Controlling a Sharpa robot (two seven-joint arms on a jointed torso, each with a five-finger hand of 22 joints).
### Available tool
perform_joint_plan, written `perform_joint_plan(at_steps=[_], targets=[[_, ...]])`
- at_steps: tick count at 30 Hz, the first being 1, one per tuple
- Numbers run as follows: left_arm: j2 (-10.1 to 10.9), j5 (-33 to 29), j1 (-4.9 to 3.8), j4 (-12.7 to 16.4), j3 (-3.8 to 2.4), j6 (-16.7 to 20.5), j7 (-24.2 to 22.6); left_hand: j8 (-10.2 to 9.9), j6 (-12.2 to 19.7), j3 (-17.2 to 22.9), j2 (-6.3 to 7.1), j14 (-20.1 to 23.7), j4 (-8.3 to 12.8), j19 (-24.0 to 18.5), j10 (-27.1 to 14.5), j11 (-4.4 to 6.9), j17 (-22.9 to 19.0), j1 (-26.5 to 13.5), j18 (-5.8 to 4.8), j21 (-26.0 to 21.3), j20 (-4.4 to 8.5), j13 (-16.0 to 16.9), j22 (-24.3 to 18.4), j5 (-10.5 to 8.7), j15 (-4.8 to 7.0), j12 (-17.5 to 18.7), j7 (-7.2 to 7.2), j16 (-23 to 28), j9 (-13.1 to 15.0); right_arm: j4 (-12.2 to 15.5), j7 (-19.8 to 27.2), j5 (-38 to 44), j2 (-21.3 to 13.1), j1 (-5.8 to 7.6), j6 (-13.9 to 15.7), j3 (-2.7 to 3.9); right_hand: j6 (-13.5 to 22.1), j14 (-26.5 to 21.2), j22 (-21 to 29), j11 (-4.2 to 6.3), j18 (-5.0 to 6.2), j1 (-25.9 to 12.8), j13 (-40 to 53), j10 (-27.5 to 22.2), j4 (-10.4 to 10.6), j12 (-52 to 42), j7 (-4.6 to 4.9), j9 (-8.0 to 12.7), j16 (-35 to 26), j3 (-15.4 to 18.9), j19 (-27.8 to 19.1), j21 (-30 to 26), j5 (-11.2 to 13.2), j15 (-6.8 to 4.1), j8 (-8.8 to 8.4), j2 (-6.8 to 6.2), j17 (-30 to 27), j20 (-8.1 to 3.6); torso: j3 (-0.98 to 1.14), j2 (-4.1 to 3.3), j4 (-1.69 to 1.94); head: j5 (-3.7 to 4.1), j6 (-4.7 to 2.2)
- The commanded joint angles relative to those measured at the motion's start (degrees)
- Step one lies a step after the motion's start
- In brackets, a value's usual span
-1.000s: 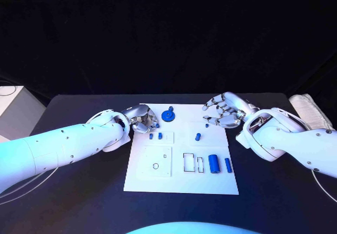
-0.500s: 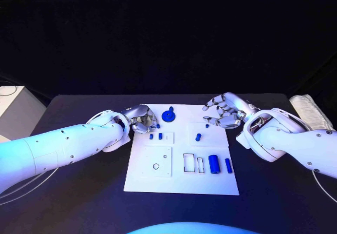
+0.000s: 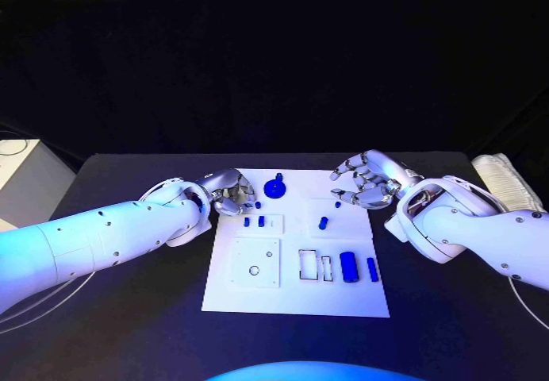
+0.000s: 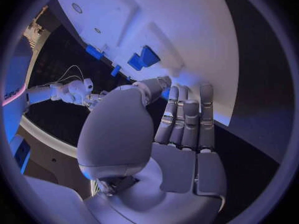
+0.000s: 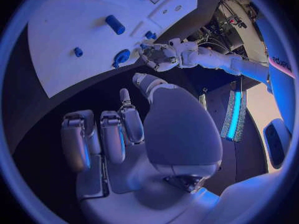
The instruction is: Assemble the parts on the task board
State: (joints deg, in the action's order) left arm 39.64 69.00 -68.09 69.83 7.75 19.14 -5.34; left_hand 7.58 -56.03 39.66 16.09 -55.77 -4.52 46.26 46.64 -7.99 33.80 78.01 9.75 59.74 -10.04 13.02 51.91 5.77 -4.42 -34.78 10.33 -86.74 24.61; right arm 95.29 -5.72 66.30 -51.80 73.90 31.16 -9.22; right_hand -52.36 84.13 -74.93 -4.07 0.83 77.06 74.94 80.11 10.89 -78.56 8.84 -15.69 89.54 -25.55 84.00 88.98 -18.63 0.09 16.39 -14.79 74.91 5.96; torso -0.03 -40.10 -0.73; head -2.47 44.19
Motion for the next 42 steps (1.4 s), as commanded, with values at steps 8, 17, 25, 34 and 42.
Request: perform_joint_plan(at_steps=[8,17,25,34,42], targets=[[2.0,-3.2,-0.06,2.5,-2.58,0.3,-2.3,-3.0,5.8,-6.1,0.2,2.9,-0.8,0.1,-2.6,-0.71,-3.6,-1.3,0.77,-1.7,-1.11,0.4,-1.1,0.21,-0.95,-0.9,-1.01,-0.4,-2.4,-0.1,0.4,0.6,0.0,-0.03,0.0,0.0,0.3,5.4,-14.3,0.17,-0.5,-0.5,4.5,0.2,0.1,0.1,-0.07,0.0,-0.4,-0.3,5.4,-0.2,0.2,-0.36,0.19,0.1,13.4,-0.28,0.01,0.08,0.04,0.13,-0.06],[4.8,-11.3,-0.37,5.7,-4.56,-0.2,-4.1,-0.9,3.2,-4.6,-0.38,8.3,-1.3,-0.2,-2.4,-0.39,-10.7,1.1,0.79,-3.2,-0.9,0.1,-2.0,0.36,-0.53,-1.4,0.34,4.0,-2.6,-1.2,0.8,0.5,-0.1,-0.04,-0.1,0.0,0.7,4.8,-13.1,0.21,-0.04,0.0,-3.5,-6.9,-0.5,9.0,-0.02,0.1,-1.4,-1.4,4.5,-2.0,0.4,-0.39,0.28,-0.13,11.5,-0.28,0.02,0.08,-0.03,0.3,-0.31],[9.4,-35.2,-0.58,11.5,-5.38,-2.5,-8.2,0.7,3.2,-0.8,-1.01,8.4,-1.3,-0.8,1.4,0.21,-13.7,2.2,0.82,-6.0,-0.12,-0.8,-3.8,-0.07,0.1,-1.6,0.67,11.5,-3.2,-4.1,1.4,4.3,0.2,-0.05,-3.4,0.0,0.3,-0.1,-4.3,-0.44,3.07,0.7,-44.5,-21.5,-2.8,55.6,0.19,-0.5,-11.2,-7.6,-1.8,-16.3,4.1,0.01,1.92,-1.59,-2.9,-0.03,-0.07,0.09,-0.14,1.27,-0.89],[13.0,-58.1,-0.57,16.2,-5.53,-8.0,-13.4,1.2,3.5,-2.5,-1.21,7.9,-1.8,-0.6,1.6,0.14,-14.1,1.2,0.77,-7.4,-0.18,-1.1,-4.8,-0.21,-0.01,-1.4,0.73,13.1,-3.3,-7.4,-1.1,17.5,1.7,-1.08,-7.8,-0.03,-0.5,1.4,-4.9,-1.01,2.82,0.5,-56.4,-19.2,-4.8,65.5,-0.09,-0.1,-9.5,-7.7,-0.5,-15.6,4.1,0.3,0.98,-1.74,-0.6,0.1,-0.01,0.04,0.19,2.08,-1.02],[15.0,-61.7,-0.56,18.3,-5.55,-9.7,-15.2,1.6,3.8,-4.2,-1.35,7.6,-2.3,-0.2,1.4,0.11,-14.1,0.7,0.79,-8.7,-0.29,-1.3,-5.8,-0.25,-0.06,-1.1,0.72,13.9,-3.3,-9.9,-4.2,24.3,3.9,-1.97,-9.4,-0.03,-1.3,2.3,-5.7,-0.49,2.6,0.4,-60.2,-18.2,-5.5,68.3,-0.78,0.0,-8.7,-8.0,0.3,-14.5,4.1,-0.03,0.53,-1.65,0.3,-0.6,-0.05,-0.09,0.09,2.13,-1.15]])
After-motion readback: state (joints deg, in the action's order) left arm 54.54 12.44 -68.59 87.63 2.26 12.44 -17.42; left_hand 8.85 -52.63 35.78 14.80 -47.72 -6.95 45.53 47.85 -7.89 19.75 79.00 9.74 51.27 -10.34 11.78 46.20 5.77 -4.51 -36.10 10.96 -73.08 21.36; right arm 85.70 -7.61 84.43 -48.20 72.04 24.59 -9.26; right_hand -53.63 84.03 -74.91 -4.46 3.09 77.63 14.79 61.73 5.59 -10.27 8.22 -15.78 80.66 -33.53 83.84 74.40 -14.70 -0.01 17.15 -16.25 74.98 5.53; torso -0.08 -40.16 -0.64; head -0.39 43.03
